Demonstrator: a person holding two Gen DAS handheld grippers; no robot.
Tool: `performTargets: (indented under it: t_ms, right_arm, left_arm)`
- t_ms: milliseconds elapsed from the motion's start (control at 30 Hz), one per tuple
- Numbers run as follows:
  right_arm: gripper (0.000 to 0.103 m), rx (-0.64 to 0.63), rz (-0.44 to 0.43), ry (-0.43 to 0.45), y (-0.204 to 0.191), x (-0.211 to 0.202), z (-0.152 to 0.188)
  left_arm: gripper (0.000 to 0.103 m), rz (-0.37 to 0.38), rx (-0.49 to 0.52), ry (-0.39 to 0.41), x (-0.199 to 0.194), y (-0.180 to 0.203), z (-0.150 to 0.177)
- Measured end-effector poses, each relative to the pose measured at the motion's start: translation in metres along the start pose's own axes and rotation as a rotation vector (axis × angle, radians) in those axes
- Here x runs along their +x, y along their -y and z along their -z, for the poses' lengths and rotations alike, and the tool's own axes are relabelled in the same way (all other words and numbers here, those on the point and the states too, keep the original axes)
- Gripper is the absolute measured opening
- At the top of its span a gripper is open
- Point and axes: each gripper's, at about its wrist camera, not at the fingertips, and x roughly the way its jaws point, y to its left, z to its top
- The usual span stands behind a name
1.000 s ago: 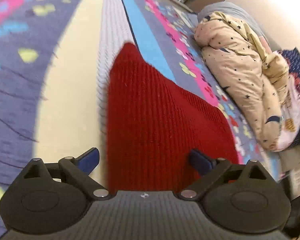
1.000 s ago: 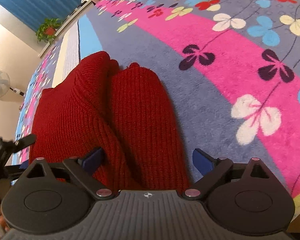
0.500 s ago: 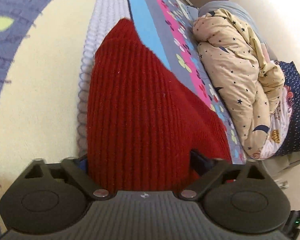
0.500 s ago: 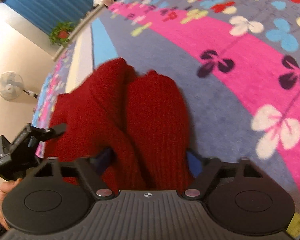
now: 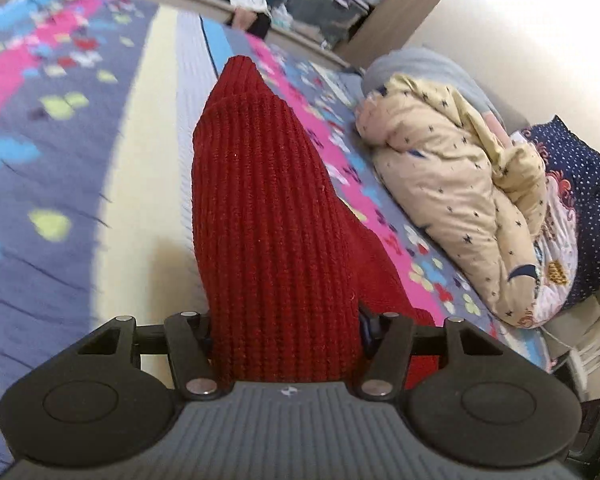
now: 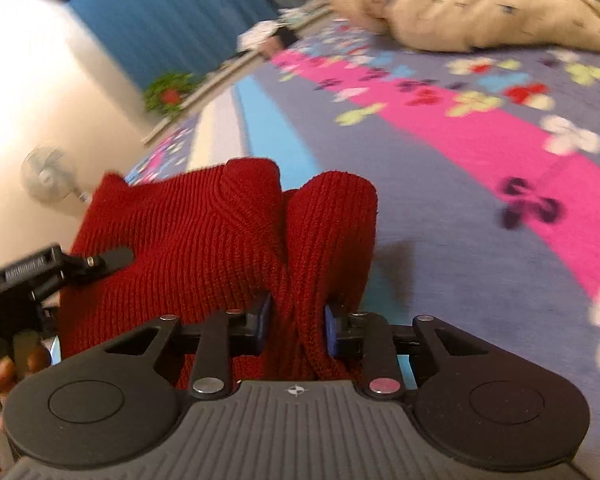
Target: Fold small clothes
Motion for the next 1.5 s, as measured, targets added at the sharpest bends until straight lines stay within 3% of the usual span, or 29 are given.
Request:
performTargets:
  t_ms: [200, 300, 400, 433, 533, 633, 700, 733, 800, 833, 867, 933, 967, 1033, 1133, 1167, 1233, 1267, 1367, 1400, 1467, 1500]
  right_arm:
    - [0.025, -0.162, -0.158, 0.02, -0.065, 0.024, 0.011]
    - [0.025, -0.262, -0.198, 0.01, -0.094, 0.035, 0.018]
    - [0.025, -0.309, -0.215, -0.032, -0.112, 0.051, 0.029]
    - [0.025, -0.32, -0.208, -0.057, -0.115, 0.058, 0.032]
    - [0.027, -0.323, -0.176, -0.124, -0.112, 0.077, 0.038]
    - [0.027, -0.329, -0.179, -0.133, -0.115, 0.076, 0.037]
    - [0.027, -0.331, -0.167, -0.14, -0.116, 0.073, 0.04]
    - [0.028, -0.316, -0.17, -0.145, -0.115, 0.073, 0.039]
    - [0.031, -0.303, -0.165, -0.148, -0.117, 0.071, 0.04]
    - [0.037, -0.303, -0.161, -0.148, -0.117, 0.07, 0.041]
    - [0.039, -0.302, -0.156, -0.148, -0.115, 0.07, 0.043]
    - [0.065, -0.292, -0.142, -0.155, -0.112, 0.07, 0.044]
    - [0.07, -0.288, -0.136, -0.17, -0.11, 0.071, 0.047]
    - [0.071, -0.288, -0.104, -0.18, -0.105, 0.07, 0.051]
    - [0.067, -0.276, -0.11, -0.164, -0.102, 0.055, 0.054]
    - [0.065, -0.298, -0.121, -0.16, -0.104, 0.051, 0.055]
    - [0.066, -0.375, -0.104, -0.174, -0.106, 0.049, 0.063]
    - [0.066, -0.393, -0.086, -0.199, -0.104, 0.052, 0.069]
    - [0.067, -0.332, -0.076, -0.232, -0.098, 0.045, 0.072]
    - [0.067, -0.342, -0.059, -0.217, -0.101, 0.037, 0.072]
    - [0.067, -0.398, -0.021, -0.179, -0.109, 0.019, 0.073]
    - [0.068, -0.429, 0.003, -0.161, -0.113, 0.01, 0.073]
  left_arm:
    - [0.065, -0.068, -0.08, 0.047, -0.059, -0.075, -0.018]
    - [0.066, -0.092, -0.13, 0.066, -0.083, -0.106, -0.021]
    - [0.073, -0.129, -0.184, 0.045, -0.086, -0.132, -0.02]
    - [0.076, -0.155, -0.22, 0.024, -0.084, -0.142, -0.02]
    - [0.078, -0.347, -0.279, -0.04, -0.08, -0.161, -0.01]
    - [0.077, -0.404, -0.195, 0.07, -0.11, -0.139, -0.002]
    - [0.075, -0.401, -0.035, 0.148, -0.13, -0.107, 0.008]
    - [0.069, -0.381, 0.034, 0.165, -0.136, -0.094, 0.017]
    - [0.059, -0.36, 0.144, 0.127, -0.136, -0.077, 0.04]
    - [0.054, -0.38, 0.189, 0.059, -0.126, -0.075, 0.052]
    - [0.056, -0.431, 0.251, -0.02, -0.112, -0.076, 0.066]
    - [0.056, -0.512, 0.348, -0.019, -0.109, -0.073, 0.086]
    - [0.056, -0.512, 0.325, -0.007, -0.116, -0.071, 0.087]
    - [0.055, -0.496, 0.251, 0.041, -0.136, -0.067, 0.086]
    - [0.055, -0.495, 0.295, 0.115, -0.157, -0.055, 0.095]
    - [0.055, -0.501, 0.307, 0.101, -0.155, -0.055, 0.102]
    - [0.058, -0.52, 0.3, -0.049, -0.133, -0.07, 0.121]
    - [0.061, -0.521, 0.265, -0.076, -0.13, -0.077, 0.128]
    - [0.064, -0.523, 0.19, -0.028, -0.153, -0.072, 0.127]
    - [0.067, -0.529, 0.207, -0.006, -0.161, -0.065, 0.128]
    - [0.087, -0.552, 0.263, 0.053, -0.178, -0.046, 0.134]
    - [0.089, -0.564, 0.282, 0.073, -0.183, -0.039, 0.134]
